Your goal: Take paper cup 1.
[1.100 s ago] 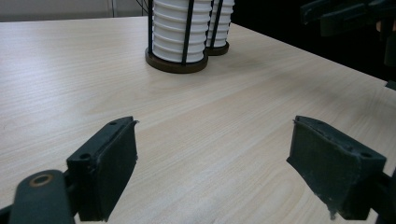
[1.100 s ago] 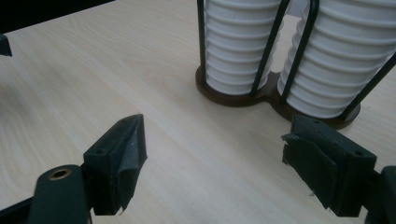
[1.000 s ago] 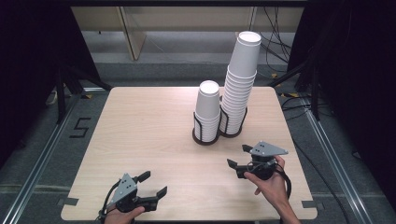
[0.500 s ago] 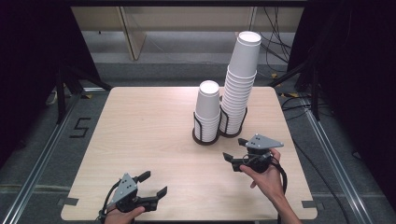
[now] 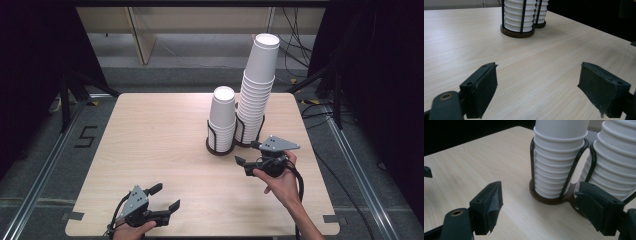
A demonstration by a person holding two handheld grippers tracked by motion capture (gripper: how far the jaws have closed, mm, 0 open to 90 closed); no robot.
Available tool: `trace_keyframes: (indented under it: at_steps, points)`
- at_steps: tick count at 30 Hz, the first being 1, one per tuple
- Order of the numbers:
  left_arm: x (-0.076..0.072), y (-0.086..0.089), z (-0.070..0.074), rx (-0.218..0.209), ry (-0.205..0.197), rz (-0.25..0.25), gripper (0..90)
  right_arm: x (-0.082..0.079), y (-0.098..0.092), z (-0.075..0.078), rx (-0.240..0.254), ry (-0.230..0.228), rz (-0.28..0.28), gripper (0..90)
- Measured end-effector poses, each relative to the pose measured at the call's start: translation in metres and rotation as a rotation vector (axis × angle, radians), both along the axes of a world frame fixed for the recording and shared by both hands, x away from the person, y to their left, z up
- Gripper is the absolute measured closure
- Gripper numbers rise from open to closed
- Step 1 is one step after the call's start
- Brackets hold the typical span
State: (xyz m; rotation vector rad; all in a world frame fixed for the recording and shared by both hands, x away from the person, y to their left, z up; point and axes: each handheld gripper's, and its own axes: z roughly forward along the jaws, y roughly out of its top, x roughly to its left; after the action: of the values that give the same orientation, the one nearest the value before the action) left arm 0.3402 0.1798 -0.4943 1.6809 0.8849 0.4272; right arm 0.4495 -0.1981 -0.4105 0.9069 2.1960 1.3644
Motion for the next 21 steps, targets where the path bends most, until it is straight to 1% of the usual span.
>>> trace_keyframes:
  at_steps: [1,2,3,4,5,6,7,8,9,10,11,12,13,14,16,17,18,19,21]
  points:
    - [0.000,0.000,0.000,-0.001,0.000,0.001,14.5,-0.001,0.002,0.001,0.019,0.029,-0.012,21.7]
    - [0.000,0.000,0.000,0.000,-0.001,0.000,14.5,0.001,0.002,0.002,0.005,0.017,-0.008,21.8]
    - [0.000,0.000,0.000,0.002,0.000,-0.001,14.5,0.001,0.004,0.003,0.016,0.027,-0.012,21.7]
    - [0.000,0.000,0.000,0.001,0.000,-0.001,14.5,0.001,0.005,0.003,0.022,0.026,-0.016,21.8]
    - [0.000,0.000,0.000,0.002,0.000,0.000,14.4,0.003,0.005,0.005,0.012,0.014,-0.006,21.7]
    - [0.000,0.000,0.000,0.000,-0.002,-0.002,14.5,0.003,0.007,0.006,0.018,0.024,-0.007,21.8]
    - [0.000,0.000,0.000,0.000,-0.002,-0.002,14.5,0.003,0.007,0.006,0.018,0.024,-0.007,21.8]
    - [0.001,0.000,-0.001,-0.006,-0.007,-0.008,14.5,0.005,0.009,0.007,0.028,0.012,-0.008,21.8]
    - [0.001,0.000,-0.001,-0.006,-0.007,-0.007,14.5,0.008,0.009,0.009,0.017,-0.011,0.002,21.9]
    - [0.000,0.000,0.000,0.000,-0.002,-0.002,14.5,0.007,0.011,0.010,0.029,0.015,-0.015,21.9]
    - [0.001,0.000,-0.001,-0.006,-0.007,-0.007,14.4,0.010,0.012,0.011,0.024,-0.005,-0.008,21.9]
    - [0.001,0.000,-0.001,-0.006,-0.007,-0.007,14.5,0.010,0.012,0.011,0.024,-0.005,-0.008,21.9]
    - [0.001,-0.001,-0.001,-0.004,-0.007,-0.007,14.5,0.012,0.013,0.012,0.026,-0.025,-0.018,21.9]
    - [0.001,-0.001,-0.001,-0.004,-0.006,-0.008,14.5,0.012,0.014,0.014,0.025,0.003,-0.015,21.9]
    - [0.001,-0.001,-0.001,-0.005,-0.006,-0.006,14.5,0.017,0.016,0.016,0.031,-0.002,-0.018,21.7]
    - [0.001,-0.001,-0.001,-0.006,-0.006,-0.007,14.5,0.019,0.016,0.017,0.026,-0.018,-0.017,21.7]
    - [0.001,0.000,-0.001,-0.004,-0.007,-0.008,14.5,0.020,0.018,0.018,0.032,-0.012,-0.029,21.7]
    - [0.001,0.000,-0.001,-0.004,-0.006,-0.008,14.5,0.021,0.018,0.019,0.027,-0.007,-0.022,21.7]
    - [0.001,0.000,-0.001,-0.005,-0.006,-0.007,14.5,0.024,0.020,0.019,0.035,-0.014,-0.021,21.7]
